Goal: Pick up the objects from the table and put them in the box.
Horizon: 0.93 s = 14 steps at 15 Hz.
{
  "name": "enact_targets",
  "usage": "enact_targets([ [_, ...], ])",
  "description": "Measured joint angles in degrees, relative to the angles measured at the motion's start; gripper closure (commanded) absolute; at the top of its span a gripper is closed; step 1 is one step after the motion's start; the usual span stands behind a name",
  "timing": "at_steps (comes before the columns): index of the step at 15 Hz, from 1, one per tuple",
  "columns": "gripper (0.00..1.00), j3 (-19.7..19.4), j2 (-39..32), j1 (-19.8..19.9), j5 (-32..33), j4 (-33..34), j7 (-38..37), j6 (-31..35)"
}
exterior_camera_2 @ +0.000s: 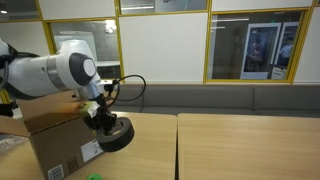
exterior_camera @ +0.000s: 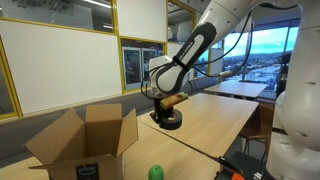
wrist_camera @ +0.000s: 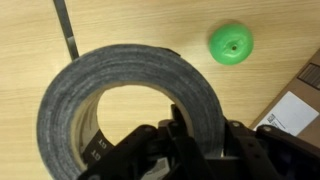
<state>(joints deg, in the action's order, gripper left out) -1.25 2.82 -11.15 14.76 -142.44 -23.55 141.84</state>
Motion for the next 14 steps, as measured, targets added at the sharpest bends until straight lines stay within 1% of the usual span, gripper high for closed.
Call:
enact_targets([
  [3,0.81,3.78,3.12,0.66,0.0,2.11,-0.8,-2.61],
  [6,0.81,6.71,3.9,0.87,0.0,5.03,-1.24,-3.6],
  [10,0.81,9.51,3.13,0.96,0.0,8.58,-1.58,-3.62],
  [14,0.81,12.6,0.3,0.7,0.07,13.45,-1.85,-3.52],
])
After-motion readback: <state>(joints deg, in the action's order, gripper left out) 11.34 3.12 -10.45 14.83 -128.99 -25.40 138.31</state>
